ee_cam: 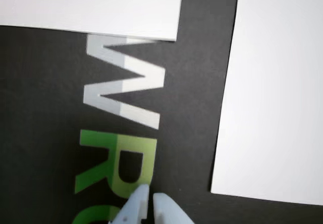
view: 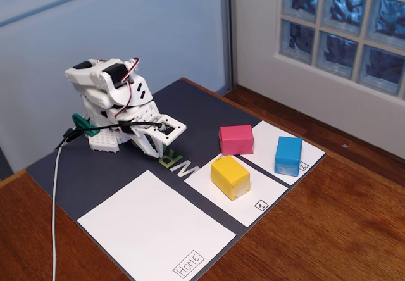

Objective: Move box yellow to home

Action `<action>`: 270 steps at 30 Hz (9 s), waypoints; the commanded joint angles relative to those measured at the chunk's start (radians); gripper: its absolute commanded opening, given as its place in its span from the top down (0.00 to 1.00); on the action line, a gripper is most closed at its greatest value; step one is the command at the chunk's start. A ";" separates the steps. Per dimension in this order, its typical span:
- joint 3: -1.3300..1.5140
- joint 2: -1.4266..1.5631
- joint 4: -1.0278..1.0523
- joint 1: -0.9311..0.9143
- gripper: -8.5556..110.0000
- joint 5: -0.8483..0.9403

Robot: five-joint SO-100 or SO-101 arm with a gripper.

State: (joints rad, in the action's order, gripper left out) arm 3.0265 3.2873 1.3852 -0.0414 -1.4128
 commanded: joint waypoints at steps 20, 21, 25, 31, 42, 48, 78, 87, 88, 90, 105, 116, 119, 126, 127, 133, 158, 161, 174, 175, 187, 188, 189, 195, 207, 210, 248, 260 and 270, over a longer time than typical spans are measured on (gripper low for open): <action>-0.868 -0.942 -0.141 0.091 0.93 -0.262; -0.925 -0.994 -0.130 0.100 0.93 -0.290; -1.132 -1.172 -0.100 0.143 0.93 -0.397; -1.293 -1.301 -0.095 0.219 0.93 -0.485; -1.520 -1.649 -0.135 0.285 0.93 -0.598; -1.618 -1.799 -0.184 0.276 0.93 -0.580; -1.548 -1.927 -0.316 0.313 0.60 -0.433; -1.465 -1.988 -0.433 0.302 0.60 -0.437; -1.457 -1.997 -0.446 0.301 0.61 -0.437; -1.450 -2.016 -0.466 0.298 0.61 -0.442; -1.424 -2.085 -0.578 0.285 0.77 -0.457; -1.379 -2.074 -0.672 0.272 0.93 -0.437; -1.379 -2.062 -0.675 0.272 0.93 -0.434; -1.394 -1.983 -0.597 0.288 0.93 -0.387; -1.401 -1.967 -0.578 0.291 0.93 -0.385; -1.451 -1.876 -0.448 0.296 0.93 -0.371; -1.621 -1.568 -0.002 -0.032 0.93 -0.149; -1.620 -1.568 0.006 -0.100 0.93 -0.121; -1.502 -1.617 -0.048 -0.331 0.93 -0.025; -1.483 -1.623 -0.061 -0.339 0.93 -0.023; -1.341 -1.759 -0.273 -0.360 0.93 -0.029; -1.331 -1.767 -0.287 -0.360 0.93 -0.031; -1.319 -1.775 -0.307 -0.360 0.93 -0.031; -1.278 -1.830 -0.390 -0.344 0.93 -0.035; -1.278 -1.957 -0.505 -0.313 0.93 -0.071; -1.275 -1.979 -0.506 -0.318 0.93 -0.077; -1.223 -1.859 -0.500 -0.295 0.61 -0.104; -1.267 -1.733 -0.436 -0.295 0.62 -0.107; -1.276 -1.546 -0.416 -0.314 0.62 -0.051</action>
State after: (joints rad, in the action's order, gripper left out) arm 1.8116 1.6475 0.9664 -0.3497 -1.4803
